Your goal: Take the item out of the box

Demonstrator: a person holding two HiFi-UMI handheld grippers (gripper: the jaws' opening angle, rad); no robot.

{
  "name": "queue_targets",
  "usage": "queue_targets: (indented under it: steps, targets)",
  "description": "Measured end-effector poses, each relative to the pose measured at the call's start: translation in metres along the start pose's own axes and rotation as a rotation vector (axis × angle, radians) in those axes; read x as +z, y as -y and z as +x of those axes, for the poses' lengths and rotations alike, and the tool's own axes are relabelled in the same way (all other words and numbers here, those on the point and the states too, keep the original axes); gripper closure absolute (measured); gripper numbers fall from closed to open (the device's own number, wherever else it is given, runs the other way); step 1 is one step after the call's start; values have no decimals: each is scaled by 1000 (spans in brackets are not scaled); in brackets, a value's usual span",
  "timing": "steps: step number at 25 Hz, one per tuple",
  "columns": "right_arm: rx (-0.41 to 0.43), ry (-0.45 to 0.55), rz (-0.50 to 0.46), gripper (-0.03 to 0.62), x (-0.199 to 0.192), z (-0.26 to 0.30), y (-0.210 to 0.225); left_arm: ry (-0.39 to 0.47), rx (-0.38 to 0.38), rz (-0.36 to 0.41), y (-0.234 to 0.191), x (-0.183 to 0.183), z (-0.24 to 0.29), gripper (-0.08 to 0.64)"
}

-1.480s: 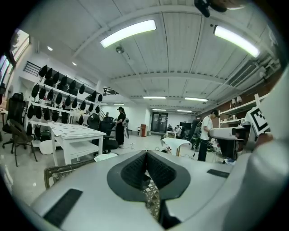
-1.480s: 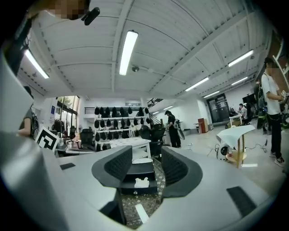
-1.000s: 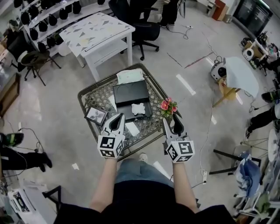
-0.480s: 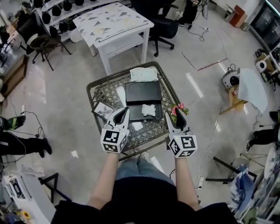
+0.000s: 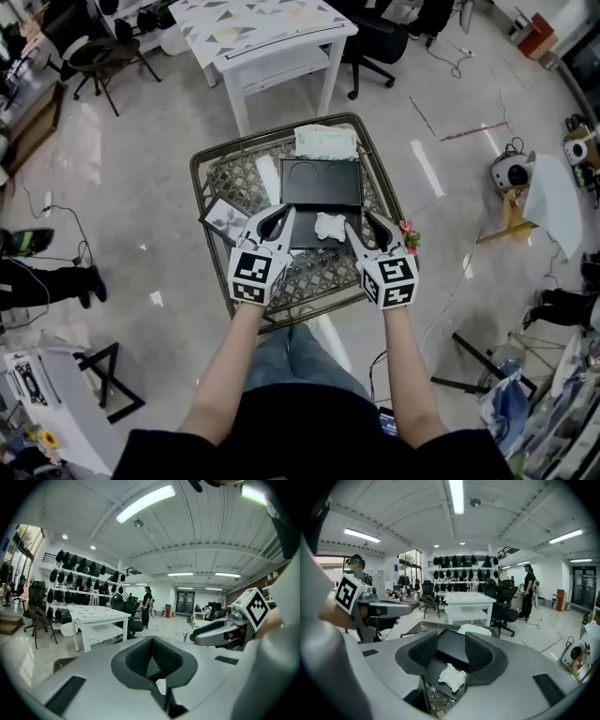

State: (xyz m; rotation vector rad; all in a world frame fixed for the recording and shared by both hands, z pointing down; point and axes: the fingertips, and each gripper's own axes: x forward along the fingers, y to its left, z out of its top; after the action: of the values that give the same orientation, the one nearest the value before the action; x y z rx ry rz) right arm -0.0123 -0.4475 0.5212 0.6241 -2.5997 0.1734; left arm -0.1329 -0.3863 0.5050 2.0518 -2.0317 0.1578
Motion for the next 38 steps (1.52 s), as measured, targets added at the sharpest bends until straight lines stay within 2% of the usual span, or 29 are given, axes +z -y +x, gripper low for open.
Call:
queue_targets:
  steps: [5,14,21,25,28,32,38]
  targets:
    - [97,-171,-41,407,-45,38,-10,-73,13,-50,-3,-41,16,540]
    - [195,-481,-149,407,-139,109,-8,-135,39,-125,-22,-105,50,540]
    - [217,-706,-325,413,-187,128,-4,-147,43,-146,-23,-126,56,540]
    - [221,-830,-461,454,-202,131,-2,-148,55,-155,-24,-129,53,540]
    - [227,-866,-533,471,-204,134,-4,-149,62,-160,-26,-130,50,540]
    - [221,-874,-624,525,-206,135,-2,-149,70,-170,-29,-131,48,540]
    - [209,-880,-617,566,-207,135,-3,-159,75,-181,-29,-139,45,540]
